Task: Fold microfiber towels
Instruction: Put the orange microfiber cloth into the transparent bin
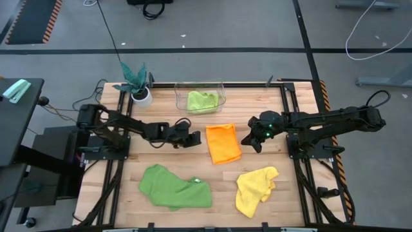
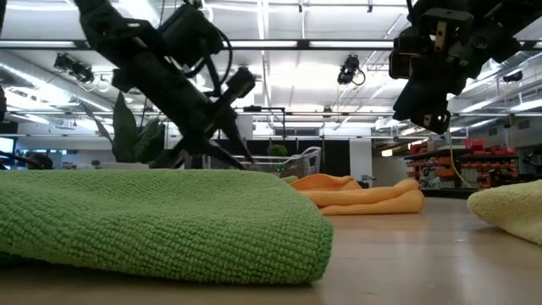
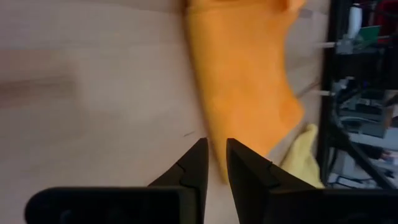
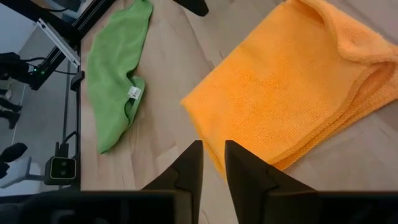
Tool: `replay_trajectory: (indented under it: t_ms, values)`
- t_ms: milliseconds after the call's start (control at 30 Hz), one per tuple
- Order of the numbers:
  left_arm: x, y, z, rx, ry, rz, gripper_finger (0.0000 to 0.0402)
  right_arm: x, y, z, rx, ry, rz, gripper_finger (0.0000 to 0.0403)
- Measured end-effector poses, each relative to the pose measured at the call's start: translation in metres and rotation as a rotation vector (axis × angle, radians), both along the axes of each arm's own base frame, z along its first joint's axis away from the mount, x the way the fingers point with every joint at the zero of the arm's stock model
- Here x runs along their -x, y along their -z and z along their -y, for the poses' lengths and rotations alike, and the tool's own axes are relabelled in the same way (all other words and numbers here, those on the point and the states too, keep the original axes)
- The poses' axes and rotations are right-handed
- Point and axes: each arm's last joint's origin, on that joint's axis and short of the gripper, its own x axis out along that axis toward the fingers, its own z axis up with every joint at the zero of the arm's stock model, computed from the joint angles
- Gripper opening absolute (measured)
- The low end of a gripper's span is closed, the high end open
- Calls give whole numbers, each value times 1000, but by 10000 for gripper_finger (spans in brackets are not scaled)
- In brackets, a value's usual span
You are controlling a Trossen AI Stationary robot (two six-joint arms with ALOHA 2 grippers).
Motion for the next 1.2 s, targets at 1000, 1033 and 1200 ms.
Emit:
replay_trajectory:
  t_ms: [1000,1033,1200]
  values:
    - [-52,33,-5,64,15,-62,182,0,0,-5,7,-25,-1,112]
    - [-52,32,-6,64,12,-59,184,0,0,-6,7,-25,-1,112]
    - [-52,32,-10,68,-8,-59,189,-1,0,-6,9,-27,4,112]
